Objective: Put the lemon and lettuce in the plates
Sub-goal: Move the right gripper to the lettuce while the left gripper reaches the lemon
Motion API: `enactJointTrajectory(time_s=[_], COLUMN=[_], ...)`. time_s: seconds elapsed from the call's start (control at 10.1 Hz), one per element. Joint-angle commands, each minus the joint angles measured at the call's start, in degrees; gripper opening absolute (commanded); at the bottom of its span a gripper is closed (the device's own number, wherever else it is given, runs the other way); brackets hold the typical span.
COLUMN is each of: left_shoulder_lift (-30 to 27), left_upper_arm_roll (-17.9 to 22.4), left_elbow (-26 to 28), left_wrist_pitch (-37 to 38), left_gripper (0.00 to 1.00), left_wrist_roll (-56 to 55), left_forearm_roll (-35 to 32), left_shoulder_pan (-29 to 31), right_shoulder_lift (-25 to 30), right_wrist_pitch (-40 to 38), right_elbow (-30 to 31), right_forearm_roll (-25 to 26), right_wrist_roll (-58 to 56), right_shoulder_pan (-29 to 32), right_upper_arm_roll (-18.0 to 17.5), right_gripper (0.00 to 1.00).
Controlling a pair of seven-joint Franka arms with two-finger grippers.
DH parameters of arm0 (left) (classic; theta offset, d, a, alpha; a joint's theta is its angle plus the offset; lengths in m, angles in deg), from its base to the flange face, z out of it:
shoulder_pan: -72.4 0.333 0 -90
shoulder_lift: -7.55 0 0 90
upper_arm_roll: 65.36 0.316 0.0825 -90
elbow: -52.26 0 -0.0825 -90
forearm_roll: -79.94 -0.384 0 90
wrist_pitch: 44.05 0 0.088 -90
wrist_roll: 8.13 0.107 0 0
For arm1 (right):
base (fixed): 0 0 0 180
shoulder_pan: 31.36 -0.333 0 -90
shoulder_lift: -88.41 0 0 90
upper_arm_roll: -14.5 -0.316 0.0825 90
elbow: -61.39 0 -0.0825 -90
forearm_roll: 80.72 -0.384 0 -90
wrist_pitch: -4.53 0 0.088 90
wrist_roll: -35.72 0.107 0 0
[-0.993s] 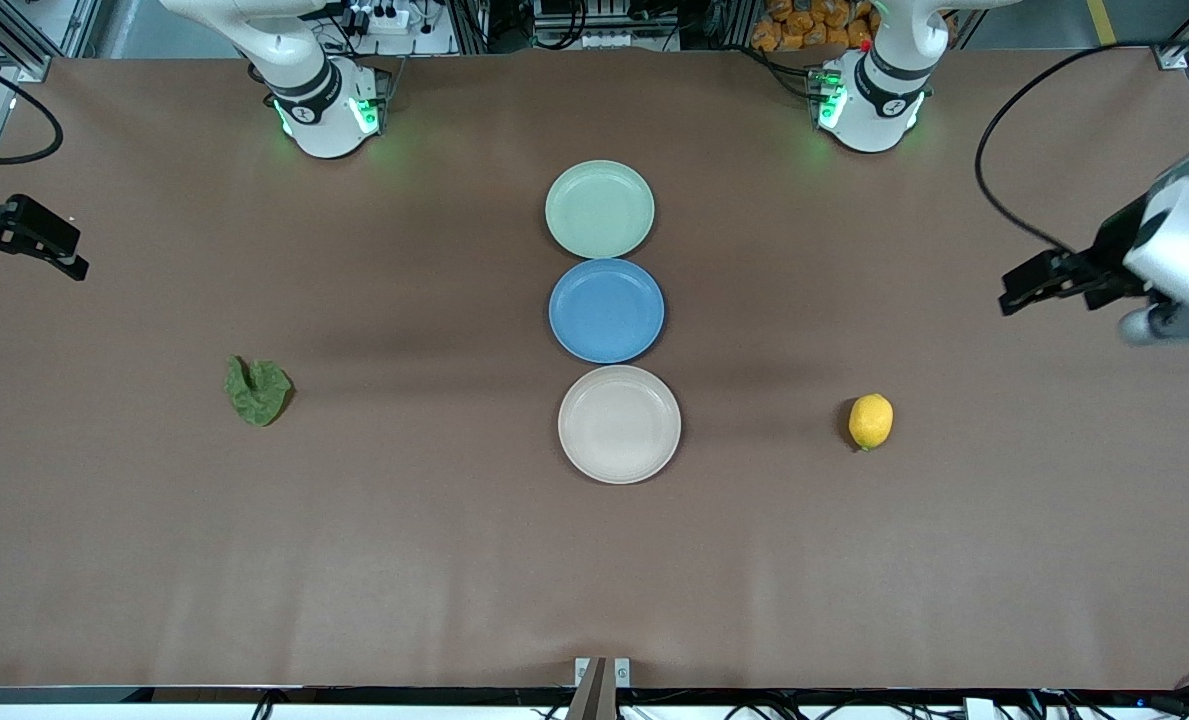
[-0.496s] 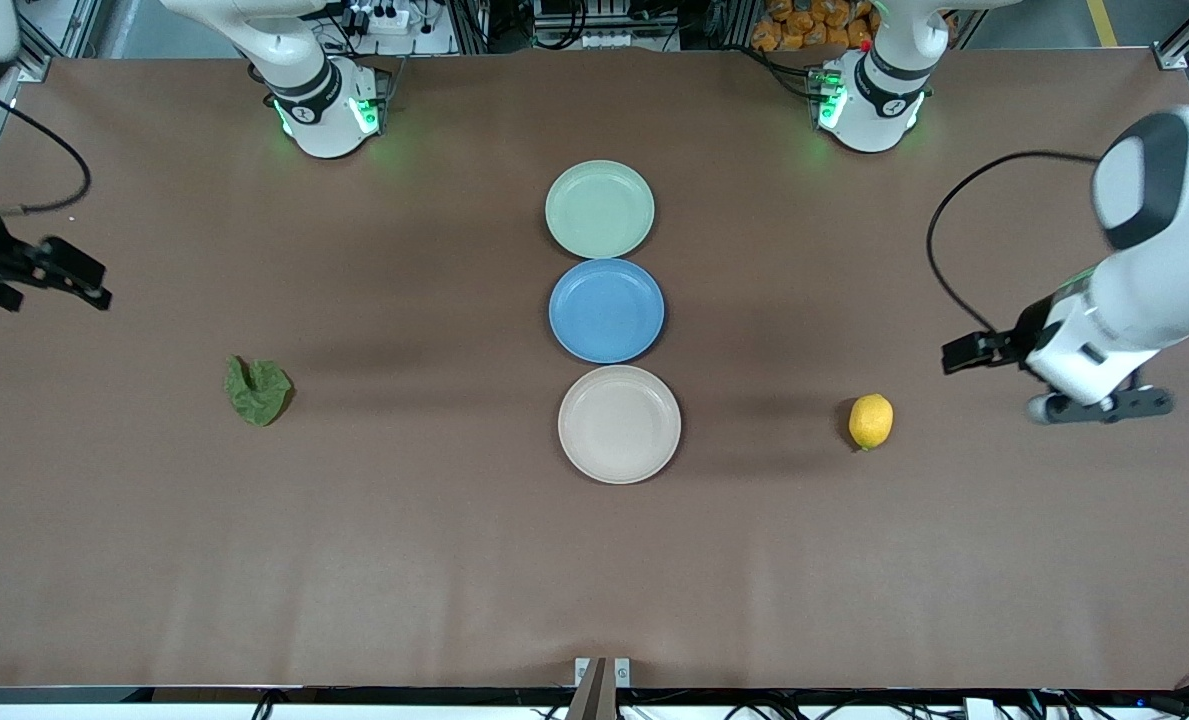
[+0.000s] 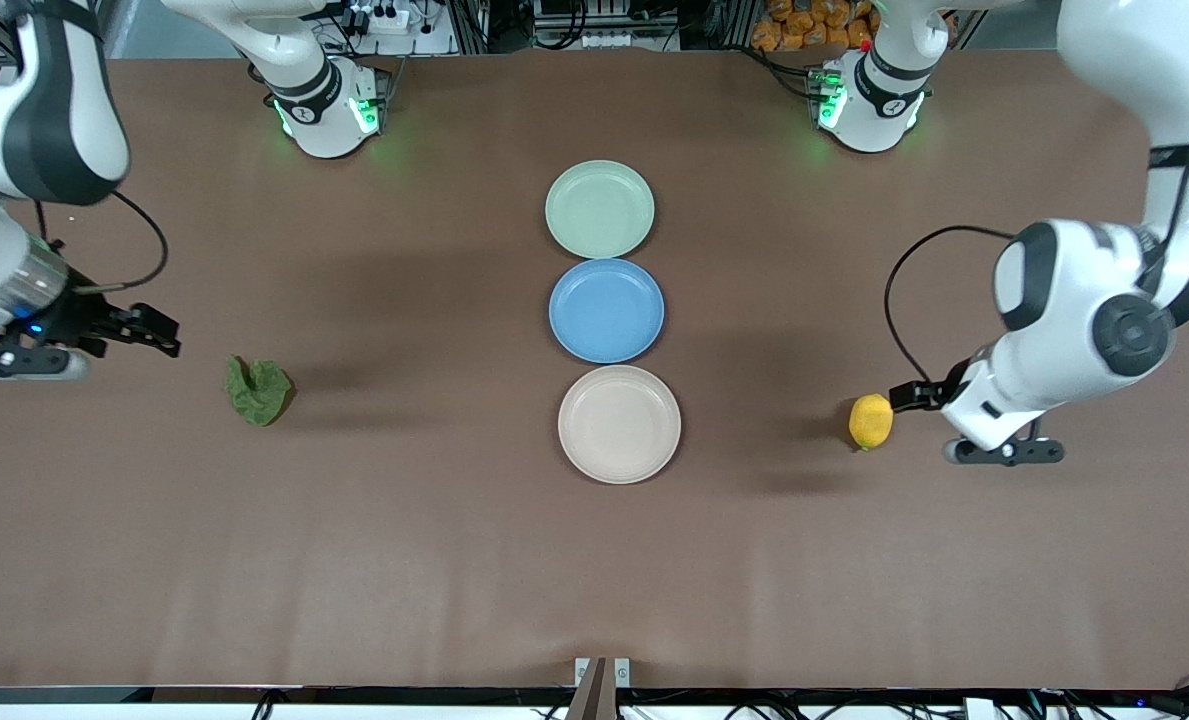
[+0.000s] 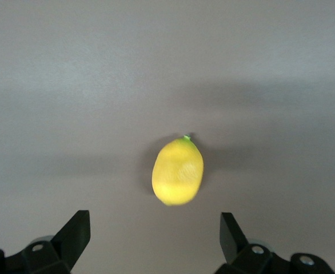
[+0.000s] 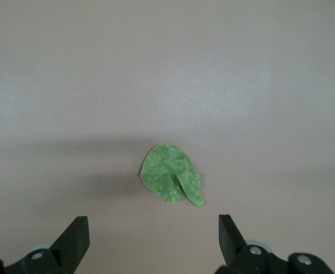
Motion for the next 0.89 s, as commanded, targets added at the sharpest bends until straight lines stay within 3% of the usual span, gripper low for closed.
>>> enactJointTrajectory(time_s=[0.0,0.3,0.79], left_shoulder_lift=[3.96,8.18,11.18], left_upper_arm_roll=[0.05,-0.04,-0.48], left_elbow=[-0.48,-0.05,0.31], left_wrist_pitch=[-3.36,-7.83,-9.87], left_gripper=[1.00,1.00,1.00], left_wrist_roll=[0.62,0.53,-3.23], left_forearm_roll=[-1.53,-1.53,-0.56], left_shoulder_pan=[-0.19,-0.11,-0.37], right_shoulder_lift=[-2.54,-7.01,-18.62], right_wrist_pitch=[9.27,25.29,40.24], right_elbow=[5.70,13.98,16.98], right_forearm_roll=[-1.09,-1.18,-1.18], right_wrist_roll=[-1.11,-1.11,-1.11], right_shoulder_pan=[0.67,1.81,6.56], right_upper_arm_roll=[-0.37,-1.07,-3.98], right_gripper=[1.00,1.00,1.00])
